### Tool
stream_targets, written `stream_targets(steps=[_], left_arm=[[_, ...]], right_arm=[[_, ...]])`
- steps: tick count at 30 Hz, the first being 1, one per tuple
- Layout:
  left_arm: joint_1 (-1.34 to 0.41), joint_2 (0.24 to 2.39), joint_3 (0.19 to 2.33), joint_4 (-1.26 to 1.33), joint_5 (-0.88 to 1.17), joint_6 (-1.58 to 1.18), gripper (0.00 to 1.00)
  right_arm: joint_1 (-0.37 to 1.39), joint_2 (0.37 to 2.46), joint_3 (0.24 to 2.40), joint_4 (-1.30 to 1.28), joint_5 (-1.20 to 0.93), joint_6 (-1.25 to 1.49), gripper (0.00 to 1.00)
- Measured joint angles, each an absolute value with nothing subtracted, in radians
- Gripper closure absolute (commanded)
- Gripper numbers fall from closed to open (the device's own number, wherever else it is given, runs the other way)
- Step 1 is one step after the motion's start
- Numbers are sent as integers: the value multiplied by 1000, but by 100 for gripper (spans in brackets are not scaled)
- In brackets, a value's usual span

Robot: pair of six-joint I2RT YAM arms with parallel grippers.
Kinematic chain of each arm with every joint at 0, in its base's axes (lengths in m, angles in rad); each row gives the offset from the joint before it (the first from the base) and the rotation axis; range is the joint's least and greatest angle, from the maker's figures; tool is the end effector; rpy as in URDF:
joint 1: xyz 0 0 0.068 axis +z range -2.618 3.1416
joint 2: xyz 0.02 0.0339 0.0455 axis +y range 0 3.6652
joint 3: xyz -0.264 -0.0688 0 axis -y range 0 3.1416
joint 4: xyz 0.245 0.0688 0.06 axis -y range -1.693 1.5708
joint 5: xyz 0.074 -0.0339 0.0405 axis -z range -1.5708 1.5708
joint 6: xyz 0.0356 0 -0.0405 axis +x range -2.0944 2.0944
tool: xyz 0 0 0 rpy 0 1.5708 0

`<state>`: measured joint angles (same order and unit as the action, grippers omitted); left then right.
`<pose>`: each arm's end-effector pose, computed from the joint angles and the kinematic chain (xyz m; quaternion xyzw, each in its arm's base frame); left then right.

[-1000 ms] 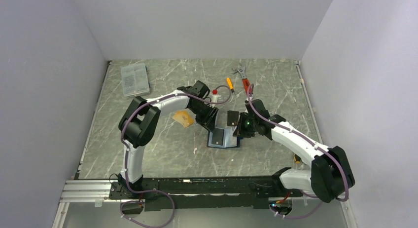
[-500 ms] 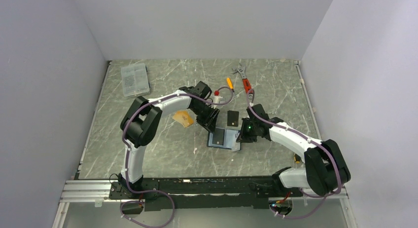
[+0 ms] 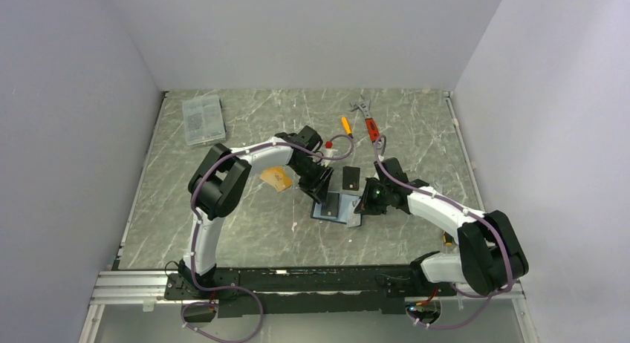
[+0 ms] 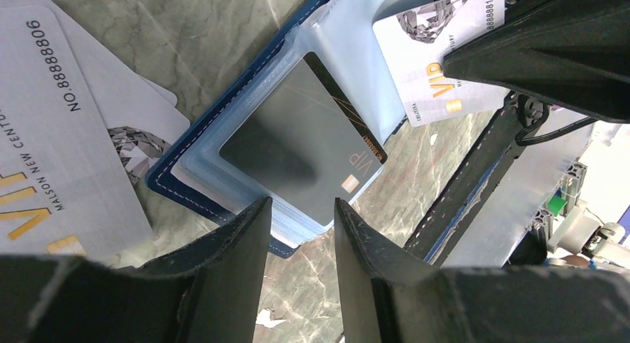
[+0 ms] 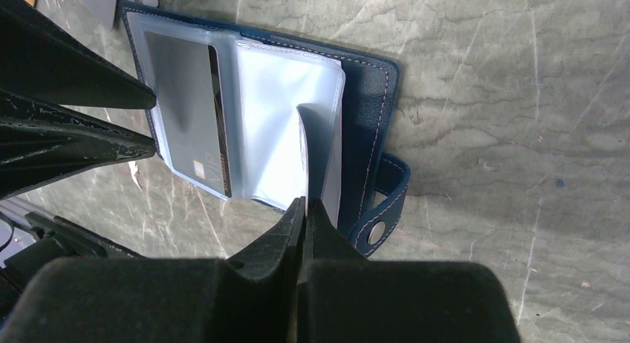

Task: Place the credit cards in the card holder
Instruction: Turn over the card slot in the card holder.

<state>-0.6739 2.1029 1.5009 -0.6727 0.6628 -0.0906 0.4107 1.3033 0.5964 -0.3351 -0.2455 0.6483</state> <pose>0.3142 -0.2790 0.1541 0.3149 0.8819 -0.3506 0.0094 0.2076 0.0999 0.1609 0.0818 0.9550 0.2330 0.1641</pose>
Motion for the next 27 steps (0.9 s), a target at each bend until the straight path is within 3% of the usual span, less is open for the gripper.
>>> stream_targets(steps=[11, 27], left_arm=[[-686, 2146, 1555, -677, 694, -103, 57], [-699, 2179, 1591, -562, 1052, -124, 57]], right_arm=[[396, 1289, 568, -300, -273, 656, 100], [351, 1226, 545, -326, -301, 644, 100]])
